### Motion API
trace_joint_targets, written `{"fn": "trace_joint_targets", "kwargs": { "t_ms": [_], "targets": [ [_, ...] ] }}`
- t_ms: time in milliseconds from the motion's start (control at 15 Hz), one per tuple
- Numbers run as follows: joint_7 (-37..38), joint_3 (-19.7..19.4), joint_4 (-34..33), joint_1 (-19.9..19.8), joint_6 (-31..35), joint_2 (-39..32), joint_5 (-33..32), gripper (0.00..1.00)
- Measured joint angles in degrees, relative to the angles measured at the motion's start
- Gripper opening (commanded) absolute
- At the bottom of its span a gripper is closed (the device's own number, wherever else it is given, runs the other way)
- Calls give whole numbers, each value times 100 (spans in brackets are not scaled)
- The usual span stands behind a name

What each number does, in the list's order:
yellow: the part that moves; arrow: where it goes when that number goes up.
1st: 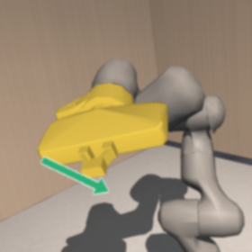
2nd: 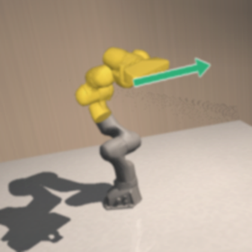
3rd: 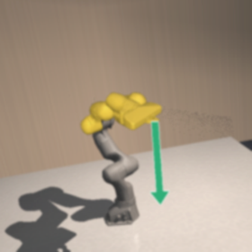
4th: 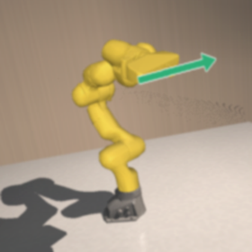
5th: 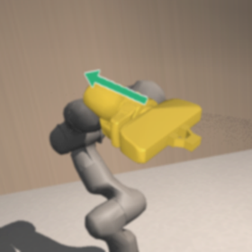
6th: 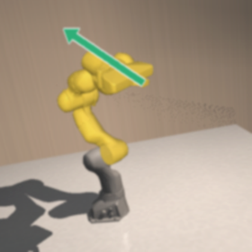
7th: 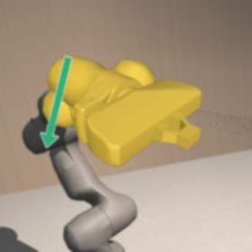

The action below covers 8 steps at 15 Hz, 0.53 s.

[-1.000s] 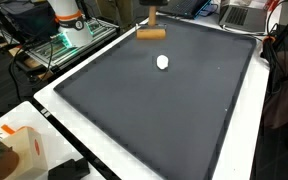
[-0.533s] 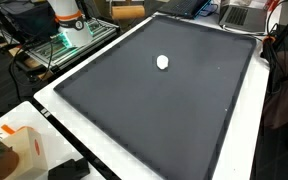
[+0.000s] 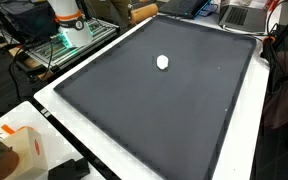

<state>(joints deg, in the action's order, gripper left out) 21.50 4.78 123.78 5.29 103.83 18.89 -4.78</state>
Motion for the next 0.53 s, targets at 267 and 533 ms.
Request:
{"fn": "trace_joint_targets", "kwargs": {
  "t_ms": [267,533],
  "targets": [
    [-1416,-88,-24,1,-17,121,384,23],
    [-2543,-253,154,4,-243,618,569,48]
  ]
}}
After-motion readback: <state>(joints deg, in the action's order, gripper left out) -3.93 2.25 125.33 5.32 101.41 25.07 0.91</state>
